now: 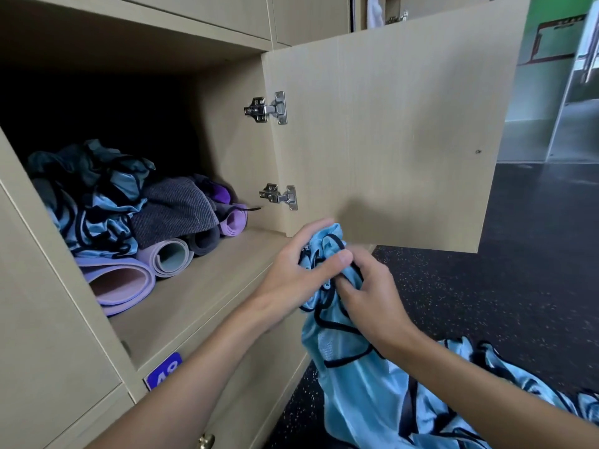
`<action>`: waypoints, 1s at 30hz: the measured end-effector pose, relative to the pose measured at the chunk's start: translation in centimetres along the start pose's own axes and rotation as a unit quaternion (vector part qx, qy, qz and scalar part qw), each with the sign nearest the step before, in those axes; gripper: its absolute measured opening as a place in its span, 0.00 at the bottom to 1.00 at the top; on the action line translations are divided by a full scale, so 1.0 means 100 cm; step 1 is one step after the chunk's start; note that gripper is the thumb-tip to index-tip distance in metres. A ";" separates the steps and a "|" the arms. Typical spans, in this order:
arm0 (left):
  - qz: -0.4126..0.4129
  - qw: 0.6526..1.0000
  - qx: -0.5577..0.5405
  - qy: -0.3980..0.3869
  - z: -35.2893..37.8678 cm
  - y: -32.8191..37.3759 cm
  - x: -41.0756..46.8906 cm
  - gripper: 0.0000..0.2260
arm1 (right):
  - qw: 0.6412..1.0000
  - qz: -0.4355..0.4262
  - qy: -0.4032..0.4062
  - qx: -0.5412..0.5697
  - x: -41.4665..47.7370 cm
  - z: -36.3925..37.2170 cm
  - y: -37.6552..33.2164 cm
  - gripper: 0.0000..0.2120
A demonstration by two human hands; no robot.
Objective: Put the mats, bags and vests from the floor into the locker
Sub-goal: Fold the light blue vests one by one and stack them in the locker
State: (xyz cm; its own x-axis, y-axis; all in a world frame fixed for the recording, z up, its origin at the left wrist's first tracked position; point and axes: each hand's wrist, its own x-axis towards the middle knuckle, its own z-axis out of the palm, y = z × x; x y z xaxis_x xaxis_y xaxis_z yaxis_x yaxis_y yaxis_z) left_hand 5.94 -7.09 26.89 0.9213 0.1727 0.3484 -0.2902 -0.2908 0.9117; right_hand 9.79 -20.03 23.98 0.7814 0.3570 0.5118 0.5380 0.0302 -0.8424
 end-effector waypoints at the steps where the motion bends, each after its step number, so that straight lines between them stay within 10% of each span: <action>1: 0.010 0.999 0.008 0.033 0.002 -0.001 0.000 0.19 | 0.999 0.013 -0.022 0.020 0.000 0.001 -0.002 0.16; 10: 0.081 0.968 -0.015 0.236 -0.001 0.002 0.012 0.12 | 0.953 0.172 -0.169 0.182 -0.010 0.001 0.014 0.48; 16: 0.162 0.960 0.061 0.220 -0.008 0.006 0.011 0.17 | 0.944 0.235 -0.123 0.196 -0.015 0.015 0.025 0.22; 23: 0.155 0.941 0.255 0.159 -0.032 -0.014 0.012 0.19 | 0.956 0.179 0.081 0.218 0.016 -0.005 0.010 0.21; 30: 0.038 0.991 0.100 0.079 -0.010 -0.007 0.004 0.15 | 0.981 0.101 -0.056 0.157 0.011 0.002 -0.003 0.29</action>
State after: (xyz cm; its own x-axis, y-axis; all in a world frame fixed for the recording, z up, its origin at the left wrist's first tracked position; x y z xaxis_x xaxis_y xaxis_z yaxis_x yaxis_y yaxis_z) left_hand 6.25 -5.89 26.57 0.8417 0.2847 0.4587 -0.2855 -0.4864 0.8258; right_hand 10.38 -19.47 24.76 0.8128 0.4851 0.3224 0.2378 0.2288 -0.9440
